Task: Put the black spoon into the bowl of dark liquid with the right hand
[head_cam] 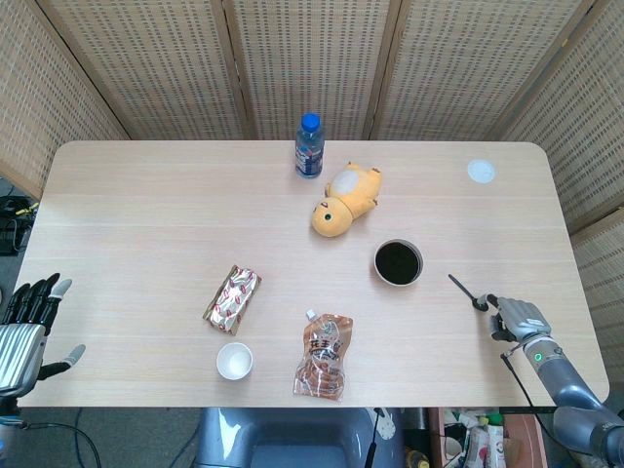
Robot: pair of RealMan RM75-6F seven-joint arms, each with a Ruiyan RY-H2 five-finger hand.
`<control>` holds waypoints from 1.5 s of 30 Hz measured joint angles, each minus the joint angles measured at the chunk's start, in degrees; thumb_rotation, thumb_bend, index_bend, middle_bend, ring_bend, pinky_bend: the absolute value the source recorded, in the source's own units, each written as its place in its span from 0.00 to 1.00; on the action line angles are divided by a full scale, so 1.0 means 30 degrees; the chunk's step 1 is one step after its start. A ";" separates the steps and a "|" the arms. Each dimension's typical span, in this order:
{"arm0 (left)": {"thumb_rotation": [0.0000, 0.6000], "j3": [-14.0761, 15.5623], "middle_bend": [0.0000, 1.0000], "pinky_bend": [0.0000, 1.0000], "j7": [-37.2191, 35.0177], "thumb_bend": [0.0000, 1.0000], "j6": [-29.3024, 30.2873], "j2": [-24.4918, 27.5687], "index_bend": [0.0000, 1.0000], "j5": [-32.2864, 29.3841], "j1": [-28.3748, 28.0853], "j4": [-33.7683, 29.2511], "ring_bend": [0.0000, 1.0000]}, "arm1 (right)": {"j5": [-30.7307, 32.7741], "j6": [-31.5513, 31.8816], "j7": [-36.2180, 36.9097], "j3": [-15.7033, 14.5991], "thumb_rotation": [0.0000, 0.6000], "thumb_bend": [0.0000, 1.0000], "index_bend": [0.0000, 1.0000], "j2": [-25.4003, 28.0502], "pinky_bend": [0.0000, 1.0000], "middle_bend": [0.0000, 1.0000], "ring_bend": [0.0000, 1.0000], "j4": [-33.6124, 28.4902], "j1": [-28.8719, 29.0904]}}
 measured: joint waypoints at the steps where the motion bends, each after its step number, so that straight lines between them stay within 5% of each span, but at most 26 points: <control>1: 1.00 0.0010 0.00 0.00 0.0005 0.23 0.0002 -0.0001 0.01 0.0010 0.0003 -0.0012 0.00 | 0.0048 -0.0016 -0.0053 0.0051 1.00 0.91 0.25 0.0041 1.00 0.91 0.96 -0.0031 0.0076; 45: 1.00 0.0094 0.00 0.00 0.0525 0.23 0.0056 0.0059 0.01 0.0089 0.0079 -0.0390 0.00 | 0.0943 -0.0801 -0.0607 -0.0746 1.00 0.91 0.26 -0.0773 1.00 0.91 0.96 0.1747 -0.0001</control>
